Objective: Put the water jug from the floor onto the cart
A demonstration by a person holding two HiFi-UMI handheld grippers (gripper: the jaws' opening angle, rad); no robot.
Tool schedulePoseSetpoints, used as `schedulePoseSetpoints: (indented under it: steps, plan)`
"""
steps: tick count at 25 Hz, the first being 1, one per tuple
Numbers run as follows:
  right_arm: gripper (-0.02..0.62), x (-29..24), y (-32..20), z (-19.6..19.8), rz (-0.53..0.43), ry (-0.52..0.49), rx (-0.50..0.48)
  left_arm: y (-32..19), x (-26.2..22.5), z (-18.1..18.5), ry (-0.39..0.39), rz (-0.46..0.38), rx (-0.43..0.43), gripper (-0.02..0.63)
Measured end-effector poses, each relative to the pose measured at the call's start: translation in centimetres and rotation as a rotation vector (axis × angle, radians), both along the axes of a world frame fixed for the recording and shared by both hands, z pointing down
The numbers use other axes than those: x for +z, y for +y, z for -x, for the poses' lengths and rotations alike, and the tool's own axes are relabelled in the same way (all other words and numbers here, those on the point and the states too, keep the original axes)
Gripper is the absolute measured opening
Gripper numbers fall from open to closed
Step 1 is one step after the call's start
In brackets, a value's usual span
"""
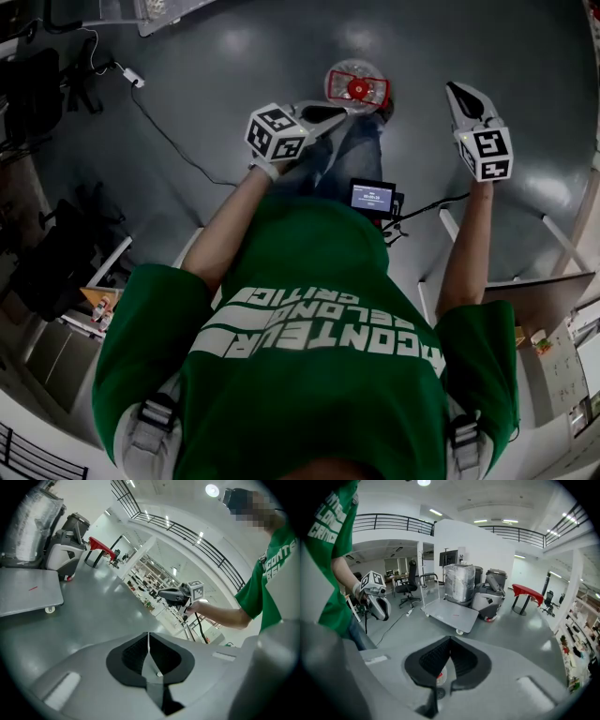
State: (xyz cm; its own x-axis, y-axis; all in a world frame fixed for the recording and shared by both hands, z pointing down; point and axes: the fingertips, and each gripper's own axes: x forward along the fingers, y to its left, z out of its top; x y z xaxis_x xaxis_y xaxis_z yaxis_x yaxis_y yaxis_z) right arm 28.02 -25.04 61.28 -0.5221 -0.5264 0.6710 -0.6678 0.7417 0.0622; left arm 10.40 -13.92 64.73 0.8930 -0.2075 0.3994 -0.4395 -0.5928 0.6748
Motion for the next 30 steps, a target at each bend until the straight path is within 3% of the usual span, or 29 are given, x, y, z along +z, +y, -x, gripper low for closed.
schedulePoseSetpoints:
  steps: [5, 15, 28, 30]
  plan:
    - [-0.006, 5.3, -2.3, 1.6, 0.103, -0.047, -0.023, -2.5, 3.8, 0.3, -0.033, 0.011, -0.041, 0.016]
    - [-0.006, 17.0, -1.4, 3.4, 0.289, -0.034, -0.018, -6.3, 12.0, 2.2, -0.070, 0.052, -0.143, 0.018]
    - [-0.005, 31.2, 1.8, 3.9, 0.518, -0.073, 0.113, -4.7, 25.1, 3.8, -0.134, 0.223, -0.244, 0.088]
    - [0.049, 32.9, 2.2, 3.9, 0.555, -0.083, 0.132, -4.5, 26.6, 3.7, -0.146, 0.240, -0.251, 0.099]
